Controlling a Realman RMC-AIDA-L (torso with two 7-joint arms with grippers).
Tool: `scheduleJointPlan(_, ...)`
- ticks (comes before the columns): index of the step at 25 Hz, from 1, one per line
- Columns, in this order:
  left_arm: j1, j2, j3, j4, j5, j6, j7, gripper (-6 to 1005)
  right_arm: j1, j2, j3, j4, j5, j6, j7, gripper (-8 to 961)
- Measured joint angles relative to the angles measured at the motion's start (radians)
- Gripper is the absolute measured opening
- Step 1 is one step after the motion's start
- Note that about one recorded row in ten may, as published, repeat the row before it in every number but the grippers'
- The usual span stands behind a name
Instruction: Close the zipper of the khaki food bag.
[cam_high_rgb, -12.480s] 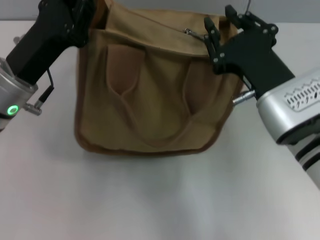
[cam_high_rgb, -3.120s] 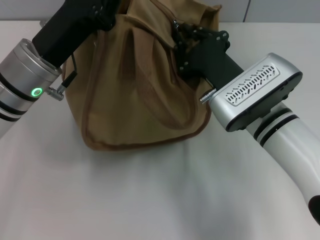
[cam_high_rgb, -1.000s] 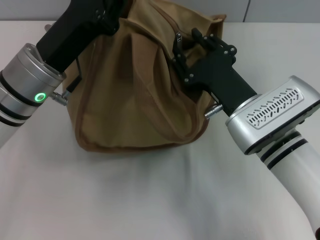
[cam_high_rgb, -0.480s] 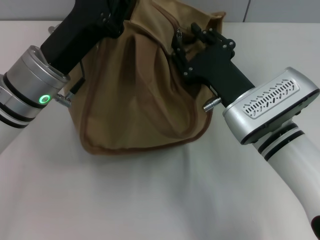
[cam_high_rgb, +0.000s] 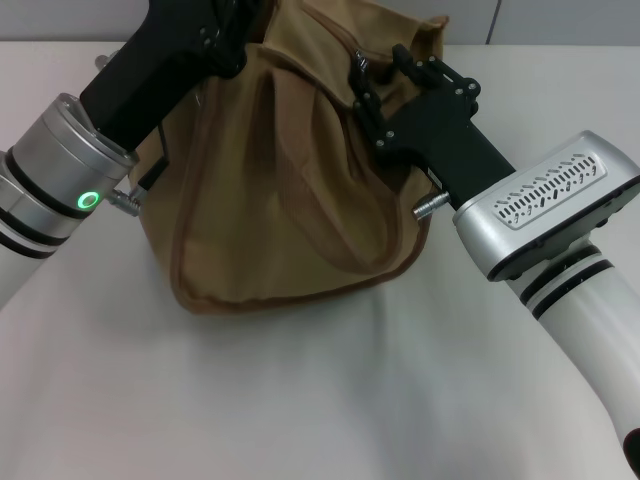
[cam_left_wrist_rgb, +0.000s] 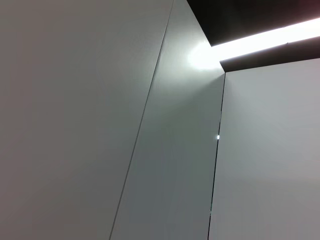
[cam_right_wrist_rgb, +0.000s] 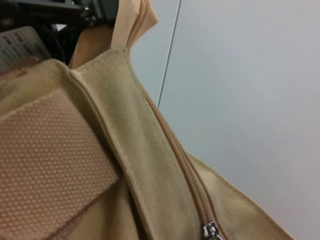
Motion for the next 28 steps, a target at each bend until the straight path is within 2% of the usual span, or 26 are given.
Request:
scheduleJointPlan(3, 0.002, 0.000, -0.002, 0.000, 0.000, 0.000, 0.000, 29, 0.003, 0.000, 0.000, 0.000, 0.000, 0.000, -0.001, 481)
scheduleJointPlan(13, 0.003, 0.000, 0.000, 0.000, 0.000, -0.002, 0.000, 29, 0.048, 0.001, -0.002, -0.037, 0.000, 0.000, -0.002, 378)
scheduleJointPlan(28, 0.006, 0.000, 0.000, 0.000, 0.000, -0.009, 0.000, 29, 0.071, 0.002, -0.010, -0.059, 0.000, -0.013, 0.004, 273)
